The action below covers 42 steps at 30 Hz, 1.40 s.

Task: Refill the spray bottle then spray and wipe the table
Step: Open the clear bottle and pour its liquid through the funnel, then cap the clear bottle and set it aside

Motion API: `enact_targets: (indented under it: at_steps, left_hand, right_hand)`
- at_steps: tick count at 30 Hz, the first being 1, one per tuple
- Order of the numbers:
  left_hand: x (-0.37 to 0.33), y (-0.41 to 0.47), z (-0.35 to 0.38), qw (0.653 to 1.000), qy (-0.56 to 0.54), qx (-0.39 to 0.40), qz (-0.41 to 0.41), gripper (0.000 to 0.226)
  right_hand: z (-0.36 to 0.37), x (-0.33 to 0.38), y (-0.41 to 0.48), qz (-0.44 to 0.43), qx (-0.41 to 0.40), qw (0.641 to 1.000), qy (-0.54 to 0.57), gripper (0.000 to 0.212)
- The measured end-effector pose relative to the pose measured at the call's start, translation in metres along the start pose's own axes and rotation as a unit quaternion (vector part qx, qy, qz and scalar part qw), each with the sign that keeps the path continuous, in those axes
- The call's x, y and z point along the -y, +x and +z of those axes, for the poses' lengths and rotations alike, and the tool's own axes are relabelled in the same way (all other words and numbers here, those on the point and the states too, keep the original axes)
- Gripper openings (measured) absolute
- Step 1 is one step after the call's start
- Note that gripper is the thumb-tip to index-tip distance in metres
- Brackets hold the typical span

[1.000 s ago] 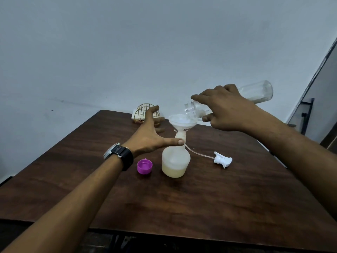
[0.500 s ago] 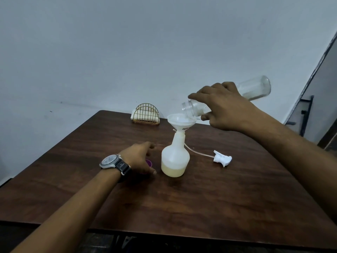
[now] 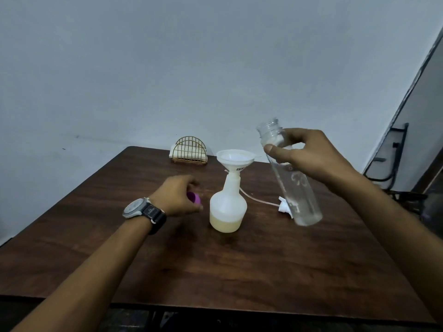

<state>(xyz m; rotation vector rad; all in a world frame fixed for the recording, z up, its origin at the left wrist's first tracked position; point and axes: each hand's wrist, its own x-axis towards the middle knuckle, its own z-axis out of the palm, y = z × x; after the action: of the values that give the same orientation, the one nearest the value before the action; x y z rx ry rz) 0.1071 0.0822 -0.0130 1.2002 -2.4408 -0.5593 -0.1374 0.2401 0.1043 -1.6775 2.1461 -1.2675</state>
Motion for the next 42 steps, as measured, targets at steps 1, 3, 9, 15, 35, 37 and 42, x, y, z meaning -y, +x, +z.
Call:
enact_targets:
  at_steps: [1, 3, 9, 15, 35, 37, 42]
  left_hand:
    - [0.000, -0.001, -0.006, 0.999, -0.011, -0.033, -0.003, 0.069]
    - [-0.001, -0.003, -0.019, 0.994, -0.044, -0.094, -0.023, 0.062]
    - [-0.014, -0.014, -0.057, 0.935, -0.292, -0.196, -0.049, 0.052]
    - [-0.059, -0.026, -0.085, 0.832, -0.538, -0.130, 0.042, 0.047]
    - [-0.121, -0.031, -0.065, 0.850, -0.511, -0.045, 0.119, 0.038]
    - [-0.121, -0.031, -0.064, 0.863, -0.483, -0.056, 0.137, 0.038]
    - [-0.127, -0.033, -0.065, 0.891, -0.419, -0.093, 0.146, 0.046]
  right_hand:
    - [0.002, -0.004, -0.004, 0.002, -0.003, 0.999, 0.047, 0.036]
    - [0.005, -0.011, -0.014, 0.006, -0.018, 0.993, 0.117, 0.029]
    - [0.018, -0.019, -0.042, 0.009, -0.027, 0.979, 0.201, 0.025]
    - [0.031, -0.005, -0.064, -0.043, 0.030, 0.976, 0.211, 0.031]
    - [0.049, 0.011, -0.067, -0.058, -0.004, 0.959, 0.279, 0.045]
    - [0.049, 0.010, -0.069, -0.045, -0.007, 0.957, 0.288, 0.044]
    - [0.049, 0.011, -0.071, -0.042, -0.026, 0.961, 0.271, 0.045]
